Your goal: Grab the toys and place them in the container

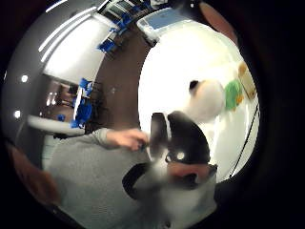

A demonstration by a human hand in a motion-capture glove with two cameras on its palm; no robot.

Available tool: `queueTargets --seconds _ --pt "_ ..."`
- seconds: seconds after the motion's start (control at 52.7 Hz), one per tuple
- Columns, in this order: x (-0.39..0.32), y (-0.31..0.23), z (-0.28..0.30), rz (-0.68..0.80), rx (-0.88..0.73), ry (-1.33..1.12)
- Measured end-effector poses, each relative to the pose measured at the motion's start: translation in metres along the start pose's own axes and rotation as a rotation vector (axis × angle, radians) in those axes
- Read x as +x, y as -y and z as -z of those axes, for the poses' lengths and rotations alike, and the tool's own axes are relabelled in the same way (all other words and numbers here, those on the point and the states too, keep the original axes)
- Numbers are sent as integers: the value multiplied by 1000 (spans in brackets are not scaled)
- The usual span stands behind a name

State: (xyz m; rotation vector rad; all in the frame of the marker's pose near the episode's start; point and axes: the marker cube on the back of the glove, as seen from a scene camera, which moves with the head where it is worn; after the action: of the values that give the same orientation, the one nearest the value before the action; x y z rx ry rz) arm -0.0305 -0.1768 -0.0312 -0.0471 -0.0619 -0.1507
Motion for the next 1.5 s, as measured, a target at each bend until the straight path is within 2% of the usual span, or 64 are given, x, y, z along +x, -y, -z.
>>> queueTargets --seconds 0.095,0.228,0.455,0.702,0.835,0.93,1.082,1.177,1.252,1.328,1.385,1.423,1.499 --pt "0 19 -11 -13 -38 -58" --pt "5 19 -43 -30 -114 -98" --pt "1 3 -129 -64 -355 -149" --pt "3 6 -137 -68 -319 -266" --pt "12 7 -139 -28 -232 -319" --pt "13 11 -143 -55 -161 -293" --pt "13 12 -142 -67 -140 -219" --pt "7 16 -121 -7 -147 -152" --pt "2 32 -57 85 -85 -163" --pt "23 63 33 -16 54 -264" --pt "9 82 83 79 120 -162" --pt "-2 96 105 94 148 -123" --pt "-1 124 120 13 163 -210"
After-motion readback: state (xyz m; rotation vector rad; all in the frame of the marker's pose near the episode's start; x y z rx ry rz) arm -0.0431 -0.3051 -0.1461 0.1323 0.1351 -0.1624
